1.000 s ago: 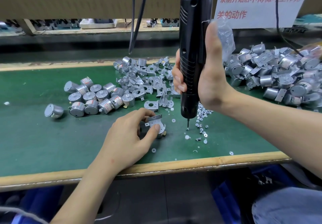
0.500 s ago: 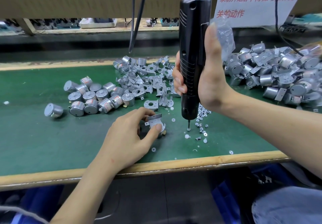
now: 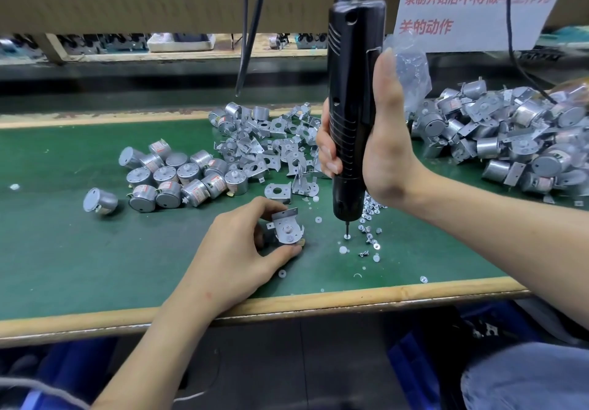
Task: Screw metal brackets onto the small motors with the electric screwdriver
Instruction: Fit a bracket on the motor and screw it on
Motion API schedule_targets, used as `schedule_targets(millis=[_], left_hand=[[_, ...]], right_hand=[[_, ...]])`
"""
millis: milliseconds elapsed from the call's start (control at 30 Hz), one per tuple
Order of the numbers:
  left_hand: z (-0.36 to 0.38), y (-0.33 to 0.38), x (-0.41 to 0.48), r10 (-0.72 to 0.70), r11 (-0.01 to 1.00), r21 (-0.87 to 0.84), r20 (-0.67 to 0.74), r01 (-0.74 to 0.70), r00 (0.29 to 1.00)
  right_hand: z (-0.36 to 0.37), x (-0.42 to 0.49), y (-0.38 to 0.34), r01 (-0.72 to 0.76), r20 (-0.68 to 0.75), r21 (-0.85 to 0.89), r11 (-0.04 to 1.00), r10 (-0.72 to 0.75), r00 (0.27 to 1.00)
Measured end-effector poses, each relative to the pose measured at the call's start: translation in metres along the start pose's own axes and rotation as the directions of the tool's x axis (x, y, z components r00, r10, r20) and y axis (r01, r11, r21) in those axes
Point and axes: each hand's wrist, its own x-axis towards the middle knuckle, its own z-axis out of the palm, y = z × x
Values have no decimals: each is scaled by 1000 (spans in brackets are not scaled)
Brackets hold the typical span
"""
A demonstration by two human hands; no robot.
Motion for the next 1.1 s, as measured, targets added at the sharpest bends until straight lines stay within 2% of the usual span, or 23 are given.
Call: schedule_targets(millis=[200, 433, 1100], left_hand=[[1, -4, -1, -51, 998, -34, 3, 51, 999], [1, -3, -1, -76, 997, -23, -3, 76, 997], [0, -1, -1, -90, 996, -6, -6, 90, 996]], right_hand=[[13, 8, -7, 39, -62, 25, 999, -37, 997], [39, 25, -18, 133, -63, 58, 989, -129, 990], [57, 34, -3, 112, -34, 73, 991, -109, 993]])
